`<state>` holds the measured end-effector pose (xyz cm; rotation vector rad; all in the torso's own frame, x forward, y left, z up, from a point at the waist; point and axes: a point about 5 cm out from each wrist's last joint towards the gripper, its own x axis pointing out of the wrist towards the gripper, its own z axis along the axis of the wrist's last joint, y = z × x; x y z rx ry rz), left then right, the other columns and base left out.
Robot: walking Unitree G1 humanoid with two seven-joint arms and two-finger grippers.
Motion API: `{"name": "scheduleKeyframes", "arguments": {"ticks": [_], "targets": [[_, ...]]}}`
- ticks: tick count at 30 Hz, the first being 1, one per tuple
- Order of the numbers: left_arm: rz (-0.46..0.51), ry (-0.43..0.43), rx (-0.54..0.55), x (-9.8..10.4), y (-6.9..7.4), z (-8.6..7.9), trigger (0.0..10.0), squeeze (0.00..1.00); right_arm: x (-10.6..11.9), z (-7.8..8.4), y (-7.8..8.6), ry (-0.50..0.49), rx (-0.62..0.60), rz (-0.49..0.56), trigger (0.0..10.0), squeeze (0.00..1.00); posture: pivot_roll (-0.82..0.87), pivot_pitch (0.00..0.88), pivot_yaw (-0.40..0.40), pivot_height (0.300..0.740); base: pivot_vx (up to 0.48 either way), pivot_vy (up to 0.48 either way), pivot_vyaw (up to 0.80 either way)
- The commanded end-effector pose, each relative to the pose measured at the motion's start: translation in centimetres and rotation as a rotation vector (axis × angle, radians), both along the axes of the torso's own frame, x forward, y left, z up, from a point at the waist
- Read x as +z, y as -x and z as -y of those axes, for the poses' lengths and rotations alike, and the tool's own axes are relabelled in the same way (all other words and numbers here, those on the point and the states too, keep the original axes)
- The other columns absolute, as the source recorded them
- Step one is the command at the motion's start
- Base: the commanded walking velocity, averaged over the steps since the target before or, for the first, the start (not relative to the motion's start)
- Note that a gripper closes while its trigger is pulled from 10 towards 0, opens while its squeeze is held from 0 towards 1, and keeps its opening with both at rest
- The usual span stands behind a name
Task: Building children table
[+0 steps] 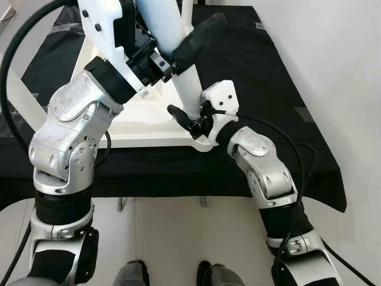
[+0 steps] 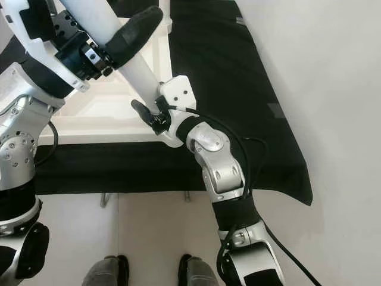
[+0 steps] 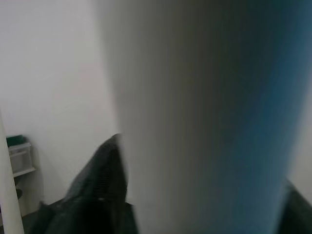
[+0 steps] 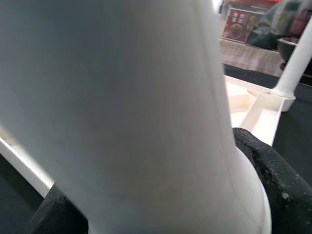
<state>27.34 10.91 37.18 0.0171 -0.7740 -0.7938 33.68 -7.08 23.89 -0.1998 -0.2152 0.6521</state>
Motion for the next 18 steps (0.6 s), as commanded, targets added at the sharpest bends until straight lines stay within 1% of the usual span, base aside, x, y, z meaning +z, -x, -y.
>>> {"name": "scheduleKeyframes", "arguments": {"ticks": [1, 8, 14, 15, 16, 17, 18], "targets": [[0.019, 0.003, -0.036, 0.28, 0.17, 0.42, 0.0, 0.0, -0.32, -0.4, 0.04, 0.023, 0.004, 0.001, 10.0, 0.0, 0.1, 0.132, -0.054, 0.74, 0.0, 0.0, 0.0], [0.005, 0.012, -0.055, 0.29, -0.02, 0.35, 0.0, 0.0, -0.67, -0.17, -0.15, 0.035, -0.025, -0.005, 10.0, 0.0, 0.1, 0.13, -0.052, 0.74, 0.0, 0.0, 0.0], [-0.007, 0.012, -0.103, 0.42, -0.13, 0.2, 0.0, 0.0, -0.91, -0.01, -0.38, 0.052, -0.051, -0.003, 10.0, 0.0, 0.1, 0.131, -0.05, 0.74, 0.0, 0.0, 0.0], [-0.009, -0.01, -0.131, 0.4, -0.04, 0.16, 0.0, 0.0, -0.84, -0.01, -0.3, 0.029, -0.021, -0.016, 10.0, 1.0, 0.1, 0.132, -0.049, 0.74, 0.0, 0.0, 0.0], [-0.011, -0.07, -0.18, 0.16, 0.19, 0.1, 0.0, 0.0, -0.6, -0.08, -0.11, 0.004, 0.028, -0.02, 10.0, 1.0, 0.1, 0.131, -0.048, 0.74, 0.0, 0.0, 0.0], [-0.011, -0.07, -0.18, 0.16, 0.19, 0.1, 0.0, 0.0, -0.6, -0.08, -0.11, 0.004, 0.028, -0.02, 10.0, 1.0, 0.1, 0.131, -0.048, 0.74, 0.0, 0.0, 0.0], [-0.013, -0.114, -0.214, -0.04, 0.36, 0.06, 0.0, 0.0, -0.42, -0.13, 0.03, -0.013, 0.063, -0.022, 10.0, 1.0, 0.1, 0.131, -0.048, 0.74, 0.0, 0.0, 0.0]]}}
